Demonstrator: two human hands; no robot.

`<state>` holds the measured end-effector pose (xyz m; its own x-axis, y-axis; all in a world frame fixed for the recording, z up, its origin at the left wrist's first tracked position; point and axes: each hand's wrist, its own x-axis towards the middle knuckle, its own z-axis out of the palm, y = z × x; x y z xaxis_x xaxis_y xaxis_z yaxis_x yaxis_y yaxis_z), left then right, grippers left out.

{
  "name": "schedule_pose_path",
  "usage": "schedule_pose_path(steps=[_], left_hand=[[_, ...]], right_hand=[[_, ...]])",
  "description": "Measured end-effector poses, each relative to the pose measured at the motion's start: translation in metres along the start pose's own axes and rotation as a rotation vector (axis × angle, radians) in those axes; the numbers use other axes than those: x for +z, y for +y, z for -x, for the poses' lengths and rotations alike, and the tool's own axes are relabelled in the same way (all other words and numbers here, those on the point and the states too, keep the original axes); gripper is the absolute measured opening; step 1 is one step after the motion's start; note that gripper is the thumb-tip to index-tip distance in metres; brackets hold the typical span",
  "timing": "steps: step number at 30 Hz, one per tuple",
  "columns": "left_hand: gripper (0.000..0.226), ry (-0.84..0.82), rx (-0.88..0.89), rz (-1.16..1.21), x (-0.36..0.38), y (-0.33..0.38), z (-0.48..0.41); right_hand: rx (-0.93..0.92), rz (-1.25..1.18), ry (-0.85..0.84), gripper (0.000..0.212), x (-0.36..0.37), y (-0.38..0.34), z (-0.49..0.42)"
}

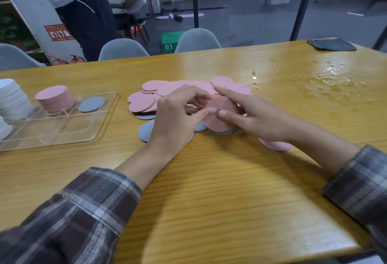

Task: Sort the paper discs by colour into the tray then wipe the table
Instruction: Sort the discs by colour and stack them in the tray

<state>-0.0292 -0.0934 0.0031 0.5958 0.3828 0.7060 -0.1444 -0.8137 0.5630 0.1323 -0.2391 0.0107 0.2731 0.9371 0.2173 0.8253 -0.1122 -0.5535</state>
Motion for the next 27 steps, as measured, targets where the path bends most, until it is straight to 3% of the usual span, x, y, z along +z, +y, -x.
schedule_pose_path(steps=[8, 13, 16, 23, 27], left_hand=[[0.014, -0.029, 0.058, -0.091, 0.008, 0.001, -0.002], [0.011, -0.235, 0.039, -0.075, 0.022, 0.004, 0.001], [0.019, -0.354, 0.047, -0.057, 0.042, 0.011, 0.002], [0.049, -0.392, -0.029, -0.184, 0.081, 0.028, -0.001], [0.029, -0.454, -0.083, -0.096, 0.077, 0.027, -0.005]], right_hand=[[0.063, -0.012, 0.103, 0.053, -0.019, 0.010, 0.003], [0.129, -0.027, 0.171, 0.053, -0.039, 0.030, 0.010], [0.151, -0.013, 0.190, 0.053, -0.045, 0.040, 0.016], [0.150, 0.013, 0.222, 0.053, -0.048, 0.049, 0.020], [0.170, -0.013, 0.234, 0.053, -0.052, 0.050, 0.022]])
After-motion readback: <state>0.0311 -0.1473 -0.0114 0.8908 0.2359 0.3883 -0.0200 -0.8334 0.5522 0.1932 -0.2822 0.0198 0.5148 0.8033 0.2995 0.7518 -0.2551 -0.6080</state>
